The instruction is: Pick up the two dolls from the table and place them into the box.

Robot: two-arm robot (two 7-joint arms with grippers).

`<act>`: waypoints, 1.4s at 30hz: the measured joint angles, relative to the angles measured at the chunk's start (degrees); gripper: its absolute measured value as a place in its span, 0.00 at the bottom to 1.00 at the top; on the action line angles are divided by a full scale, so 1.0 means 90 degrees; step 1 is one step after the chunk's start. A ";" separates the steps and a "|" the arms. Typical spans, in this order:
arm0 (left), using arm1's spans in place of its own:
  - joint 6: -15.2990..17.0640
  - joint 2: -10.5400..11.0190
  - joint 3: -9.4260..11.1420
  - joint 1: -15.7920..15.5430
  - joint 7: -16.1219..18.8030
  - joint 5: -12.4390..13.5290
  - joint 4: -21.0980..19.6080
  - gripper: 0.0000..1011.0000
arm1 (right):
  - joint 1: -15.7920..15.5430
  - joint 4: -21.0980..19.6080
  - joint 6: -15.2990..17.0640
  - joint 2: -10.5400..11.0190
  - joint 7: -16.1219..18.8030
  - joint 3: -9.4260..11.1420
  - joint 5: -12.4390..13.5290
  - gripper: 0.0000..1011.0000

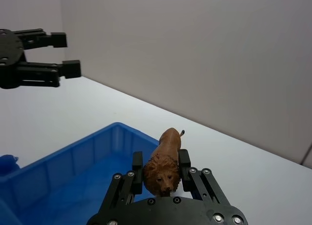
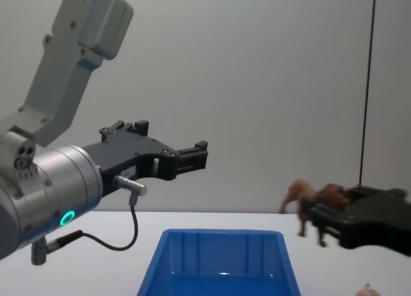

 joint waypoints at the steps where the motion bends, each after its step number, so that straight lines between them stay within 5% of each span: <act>1: 0.0000 0.0000 0.0000 0.0000 0.0000 0.0000 0.0000 0.99 | 0.0047 0.0060 -0.0007 -0.0033 0.0048 -0.0020 -0.0022 0.42; 11: 0.0000 0.0000 0.0000 0.0000 0.0000 0.0000 0.0000 0.99 | 0.0575 0.0809 -0.0090 -0.0432 0.0468 -0.0266 -0.0279 0.44; 22: 0.0000 0.0000 0.0000 0.0000 0.0000 0.0000 0.0000 0.99 | 0.0848 0.1303 -0.0106 -0.0674 0.0530 -0.0435 -0.0450 0.79; 30: 0.0000 0.0000 0.0000 0.0000 0.0000 0.0000 0.0000 0.99 | 0.0782 0.1244 -0.0076 -0.0675 0.0260 -0.0458 -0.0466 0.99; 42: 0.0000 0.0000 0.0000 0.0000 0.0000 0.0000 0.0000 0.99 | 0.0112 0.0472 0.0165 -0.0374 -0.0664 -0.0409 -0.0353 0.99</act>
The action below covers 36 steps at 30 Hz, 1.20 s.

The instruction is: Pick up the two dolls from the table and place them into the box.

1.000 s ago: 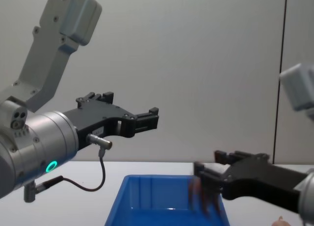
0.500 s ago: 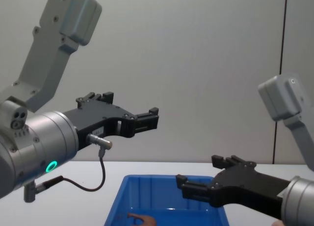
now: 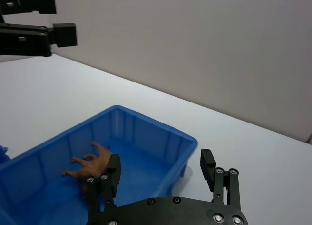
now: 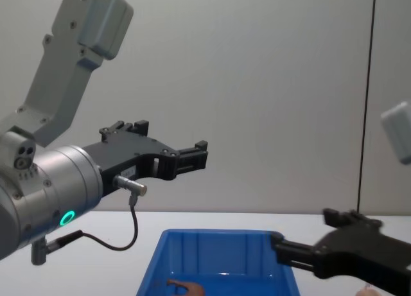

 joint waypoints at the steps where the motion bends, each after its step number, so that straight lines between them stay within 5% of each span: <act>1: 0.0000 0.0000 0.0000 0.0000 0.0000 0.0000 0.0000 0.99 | -0.0095 -0.0124 0.0045 0.0049 -0.0156 0.0013 0.0019 0.99; 19: 0.0000 0.0000 0.0000 0.0000 0.0000 0.0000 0.0000 0.99 | -0.1022 -0.0926 0.0614 0.0523 -0.1553 0.0223 0.0158 0.99; 36: 0.0000 0.0000 0.0000 0.0000 0.0000 0.0000 0.0000 0.99 | -0.1125 -0.0550 0.0630 0.0470 -0.1750 0.0232 0.0121 0.99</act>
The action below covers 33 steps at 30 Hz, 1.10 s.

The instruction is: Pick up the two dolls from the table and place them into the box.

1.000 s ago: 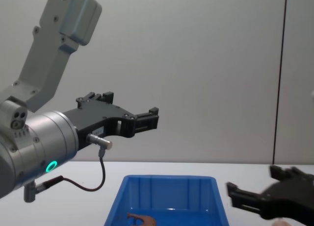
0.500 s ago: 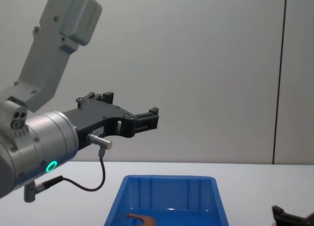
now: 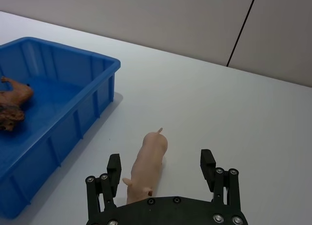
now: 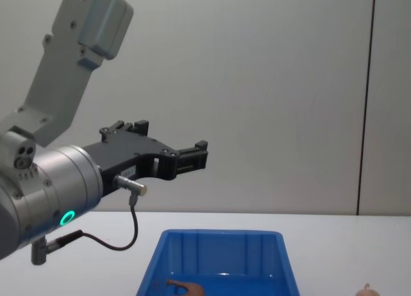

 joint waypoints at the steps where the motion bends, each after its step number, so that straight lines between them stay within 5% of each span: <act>1: 0.0000 0.0000 0.0000 0.0000 0.0000 0.0000 0.0000 0.99 | 0.0000 0.0000 0.0000 0.0000 0.0000 0.0000 0.0000 0.99; 17: 0.0000 0.0000 0.0000 0.0000 0.0000 0.0000 0.0000 0.99 | 0.0150 0.0591 -0.0234 -0.0228 -0.0027 -0.0079 -0.0164 0.98; 33: 0.0000 0.0000 0.0000 0.0000 0.0000 0.0000 0.0000 0.99 | 0.0299 0.0970 -0.0359 -0.0418 -0.0048 -0.0122 -0.0216 0.55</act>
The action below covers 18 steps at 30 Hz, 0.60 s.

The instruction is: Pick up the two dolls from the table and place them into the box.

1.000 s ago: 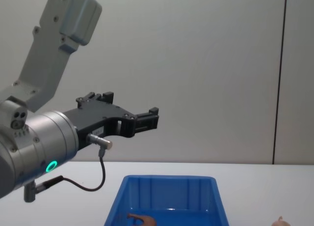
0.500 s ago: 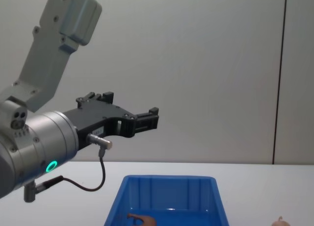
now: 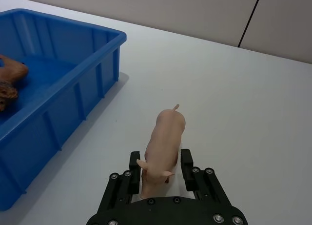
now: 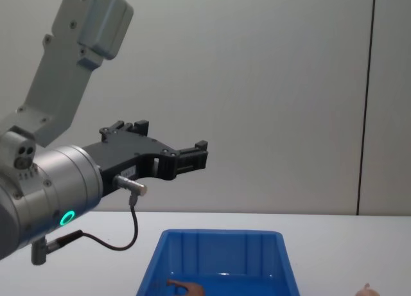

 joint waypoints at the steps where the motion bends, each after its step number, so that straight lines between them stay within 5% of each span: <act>1: 0.0000 0.0000 0.0000 0.0000 0.0000 0.0000 0.0000 0.99 | 0.0008 0.0018 -0.0033 -0.0014 0.0017 -0.0002 -0.0010 0.51; 6: 0.0000 0.0000 0.0000 0.0000 0.0000 0.0000 0.0000 0.99 | 0.0017 0.0027 -0.0101 -0.0033 0.0048 -0.0004 -0.0033 0.35; 18: 0.0000 0.0000 0.0000 0.0000 0.0000 0.0000 0.0000 0.99 | -0.0045 -0.0391 -0.0306 -0.0011 0.0115 0.0031 -0.0058 0.33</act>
